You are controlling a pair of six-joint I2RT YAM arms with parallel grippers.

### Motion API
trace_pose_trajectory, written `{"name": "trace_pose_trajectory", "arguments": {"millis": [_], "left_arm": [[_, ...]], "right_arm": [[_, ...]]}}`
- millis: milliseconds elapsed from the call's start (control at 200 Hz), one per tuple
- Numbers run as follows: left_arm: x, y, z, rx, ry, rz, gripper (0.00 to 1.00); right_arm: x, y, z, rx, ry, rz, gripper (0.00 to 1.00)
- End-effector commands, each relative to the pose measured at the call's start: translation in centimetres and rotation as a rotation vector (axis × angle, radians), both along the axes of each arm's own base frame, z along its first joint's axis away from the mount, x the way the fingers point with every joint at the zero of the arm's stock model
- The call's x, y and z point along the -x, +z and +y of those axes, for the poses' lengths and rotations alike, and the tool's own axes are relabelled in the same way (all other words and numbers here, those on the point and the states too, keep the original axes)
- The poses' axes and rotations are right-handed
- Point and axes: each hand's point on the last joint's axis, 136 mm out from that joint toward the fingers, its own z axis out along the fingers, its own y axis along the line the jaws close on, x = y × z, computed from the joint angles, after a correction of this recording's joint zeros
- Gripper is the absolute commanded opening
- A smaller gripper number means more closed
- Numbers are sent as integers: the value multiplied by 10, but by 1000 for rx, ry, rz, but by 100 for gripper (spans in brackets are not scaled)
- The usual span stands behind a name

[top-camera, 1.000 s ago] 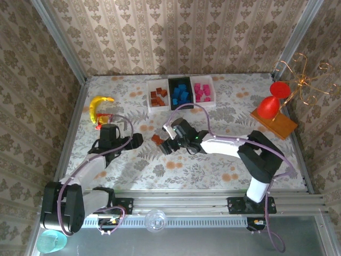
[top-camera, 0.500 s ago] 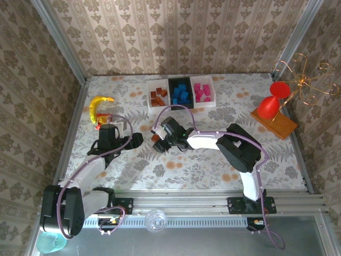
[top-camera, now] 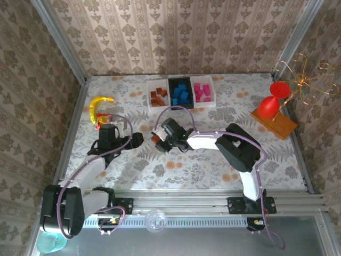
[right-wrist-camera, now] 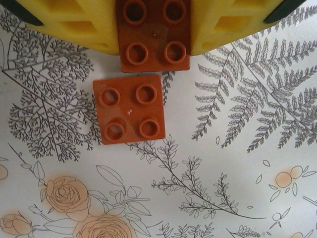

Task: Sort the legos into containers by color
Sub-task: Pick up the lego from the center of the table, then place the lego in the container.

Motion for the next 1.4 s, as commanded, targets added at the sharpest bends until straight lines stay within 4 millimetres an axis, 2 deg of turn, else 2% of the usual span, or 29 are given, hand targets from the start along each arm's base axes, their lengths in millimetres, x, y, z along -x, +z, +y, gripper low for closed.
{"name": "trace_pose_trajectory", "arguments": {"millis": [0, 50, 195, 330, 460, 655, 850, 965, 1080, 1180, 1300, 1395], "left_arm": [[-8, 16, -5, 45, -3, -34, 86], [-9, 19, -8, 53, -10, -43, 86], [-13, 30, -17, 60, -28, -75, 86], [-18, 39, -24, 75, -36, -104, 86], [-24, 44, -30, 83, -45, -115, 85], [-27, 49, -41, 91, -70, -124, 85], [-25, 51, -46, 92, -85, -126, 85], [-23, 52, -45, 88, -84, -128, 85], [-21, 52, -44, 86, -83, -128, 85], [-20, 49, -45, 84, -83, -113, 85], [-19, 44, -50, 85, -101, -85, 85], [-17, 38, -56, 72, -121, -67, 85]], "right_arm": [[2, 24, -13, -17, -14, -43, 37], [-1, 33, -20, -39, -38, -50, 36], [-23, 81, -35, -224, -143, -68, 35], [-63, 112, -40, -350, -273, -74, 36], [-105, 127, -38, -355, -395, -131, 36], [-162, 127, -30, -355, -536, -152, 36], [-213, 115, -28, -251, -612, -219, 37], [-235, 104, -33, -161, -642, -261, 38], [-250, 94, -38, -84, -653, -291, 41], [-257, 97, -38, -46, -648, -320, 48], [-254, 117, -37, -69, -628, -326, 58], [-240, 142, -35, -137, -600, -315, 65]]}}
